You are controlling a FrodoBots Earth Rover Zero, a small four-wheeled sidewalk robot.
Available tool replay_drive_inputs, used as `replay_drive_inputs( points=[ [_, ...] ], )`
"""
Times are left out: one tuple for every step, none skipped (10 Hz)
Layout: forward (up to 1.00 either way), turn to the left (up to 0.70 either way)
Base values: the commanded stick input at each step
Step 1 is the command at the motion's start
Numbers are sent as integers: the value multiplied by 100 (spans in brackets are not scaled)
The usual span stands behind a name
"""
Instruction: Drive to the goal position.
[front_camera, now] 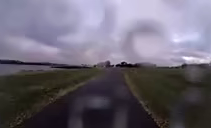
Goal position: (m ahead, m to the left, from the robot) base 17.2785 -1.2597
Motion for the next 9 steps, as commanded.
replay_drive_inputs(
  points=[
    [70,-10],
    [70,-12],
    [70,-13],
    [70,-14],
    [70,-14],
    [70,-14],
    [70,-14],
    [70,-14],
    [70,-14]
  ],
)
